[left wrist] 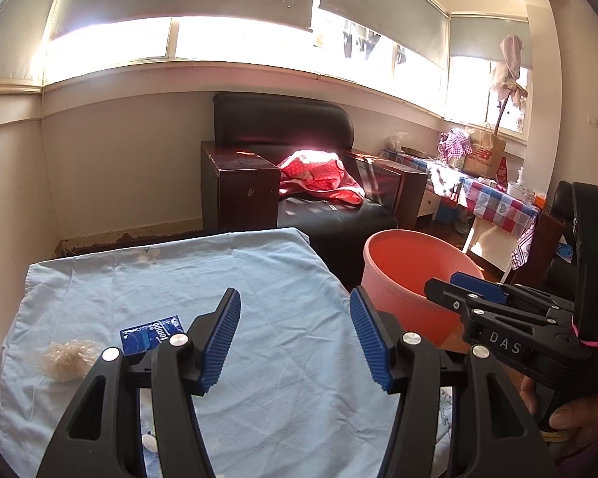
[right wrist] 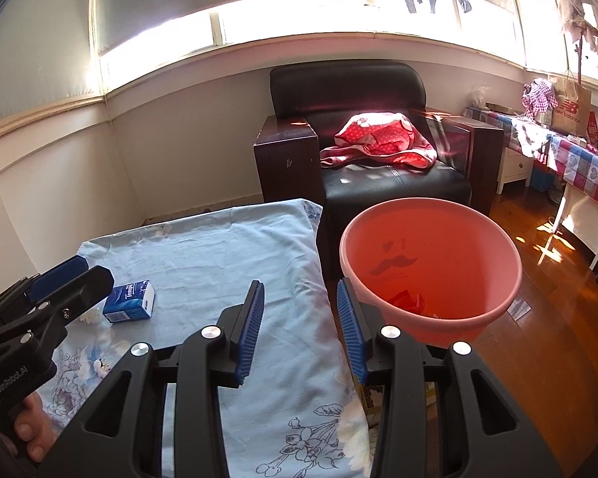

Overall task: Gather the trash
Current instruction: 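Move both open tools back to the tissue pack and clear plastic, then grasp the blue Tempo tissue pack with the right tool, then grasp the clear crinkled plastic with left tool while right holds the tissue pack, then carry the tissue pack and clear plastic over the pink bucket with both tools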

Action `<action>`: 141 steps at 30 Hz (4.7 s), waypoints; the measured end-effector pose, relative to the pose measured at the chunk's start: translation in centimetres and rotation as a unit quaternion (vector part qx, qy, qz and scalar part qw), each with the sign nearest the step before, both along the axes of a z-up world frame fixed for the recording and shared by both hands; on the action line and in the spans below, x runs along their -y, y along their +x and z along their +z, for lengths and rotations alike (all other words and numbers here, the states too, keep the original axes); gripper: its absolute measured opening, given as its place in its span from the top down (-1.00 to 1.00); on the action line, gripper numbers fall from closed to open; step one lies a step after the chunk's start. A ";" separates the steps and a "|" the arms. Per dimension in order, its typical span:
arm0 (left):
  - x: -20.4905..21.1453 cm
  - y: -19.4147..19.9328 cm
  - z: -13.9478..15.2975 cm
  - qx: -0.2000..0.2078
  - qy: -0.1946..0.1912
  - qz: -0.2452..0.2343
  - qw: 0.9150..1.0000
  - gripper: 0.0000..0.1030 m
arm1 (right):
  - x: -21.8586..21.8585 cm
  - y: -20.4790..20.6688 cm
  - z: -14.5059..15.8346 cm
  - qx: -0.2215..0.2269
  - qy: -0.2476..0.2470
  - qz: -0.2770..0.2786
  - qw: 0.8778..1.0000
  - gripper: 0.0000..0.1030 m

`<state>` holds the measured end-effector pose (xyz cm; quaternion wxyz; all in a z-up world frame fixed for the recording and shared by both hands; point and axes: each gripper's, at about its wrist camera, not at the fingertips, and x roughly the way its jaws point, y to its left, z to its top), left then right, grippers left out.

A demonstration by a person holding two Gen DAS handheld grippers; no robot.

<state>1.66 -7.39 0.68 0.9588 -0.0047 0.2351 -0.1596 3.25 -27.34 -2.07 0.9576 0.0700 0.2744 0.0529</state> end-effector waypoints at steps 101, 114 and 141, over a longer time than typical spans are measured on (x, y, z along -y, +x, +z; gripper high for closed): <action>-18.9 5.0 -9.4 -0.197 -0.019 0.188 0.962 0.53 | -22.6 7.5 -6.3 -0.160 -0.047 0.337 0.927 -0.04; -17.4 2.7 -7.7 -0.170 -0.021 0.178 0.969 0.61 | -20.2 5.7 -5.6 -0.143 -0.041 0.321 0.935 0.03; -7.5 0.7 -6.9 -0.160 0.000 0.062 0.985 0.61 | -7.4 -0.9 -6.4 -0.145 -0.009 0.205 0.968 0.04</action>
